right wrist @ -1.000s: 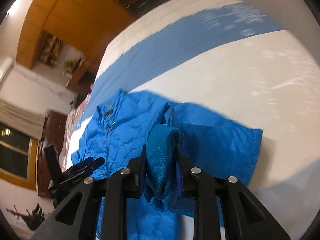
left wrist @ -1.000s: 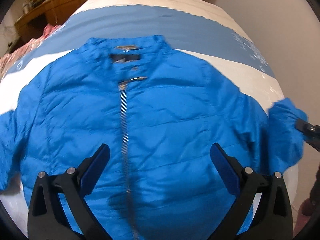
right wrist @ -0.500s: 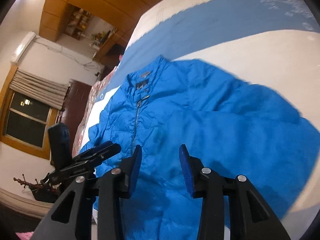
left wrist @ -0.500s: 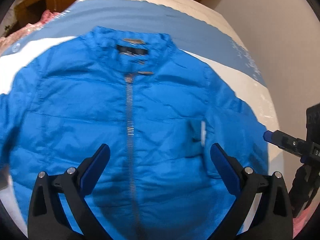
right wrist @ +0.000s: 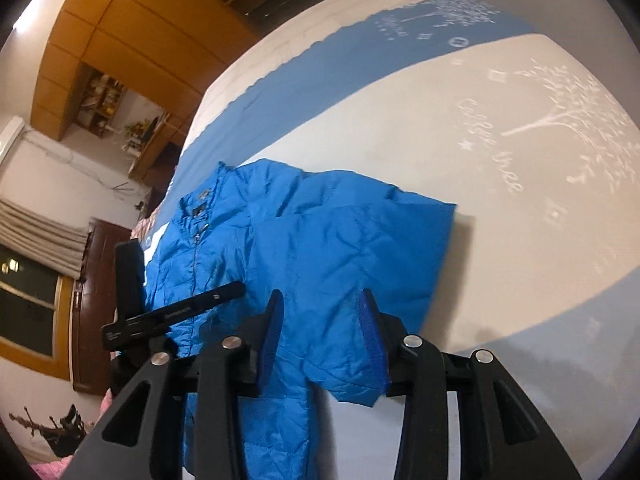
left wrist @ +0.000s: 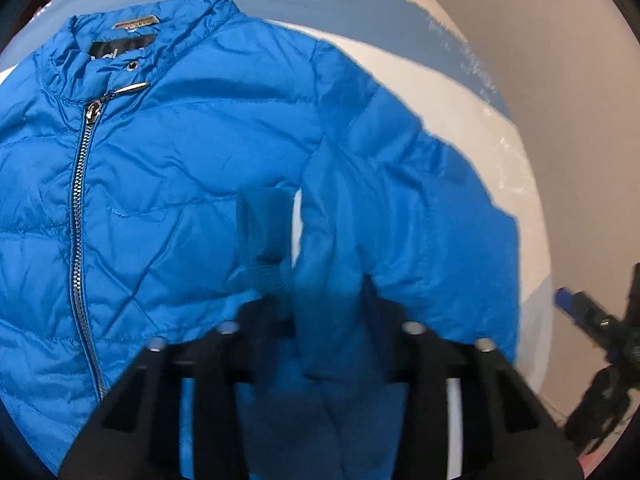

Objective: Fold large clothes

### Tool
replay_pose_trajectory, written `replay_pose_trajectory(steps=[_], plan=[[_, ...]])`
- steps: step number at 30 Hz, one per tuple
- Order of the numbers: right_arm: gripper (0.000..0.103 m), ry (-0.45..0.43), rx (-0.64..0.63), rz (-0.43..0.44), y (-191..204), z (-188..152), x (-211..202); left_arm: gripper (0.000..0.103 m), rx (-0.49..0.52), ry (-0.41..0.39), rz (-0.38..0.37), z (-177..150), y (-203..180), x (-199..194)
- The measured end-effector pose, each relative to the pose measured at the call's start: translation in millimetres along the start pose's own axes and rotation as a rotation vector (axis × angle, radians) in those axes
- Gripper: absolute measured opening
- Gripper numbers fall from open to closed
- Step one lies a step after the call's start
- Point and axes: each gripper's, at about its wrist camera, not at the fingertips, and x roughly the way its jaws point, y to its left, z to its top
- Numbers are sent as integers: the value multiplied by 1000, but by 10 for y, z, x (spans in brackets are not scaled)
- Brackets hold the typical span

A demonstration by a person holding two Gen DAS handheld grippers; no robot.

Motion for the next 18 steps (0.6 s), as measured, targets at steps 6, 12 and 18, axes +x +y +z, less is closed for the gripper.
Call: replay_pose_trajectory(steps=[6,12,18], plan=[[40,-22,10,14,-6,60,2,14,-15,-159,-1,2,110,-575],[40,6,-35,46,179,144,184,14,-96,-316,105,-27,674,-1261],[40,90,-132,113,608,161,599,14,-177,-366,251,-91,1225,-1584]])
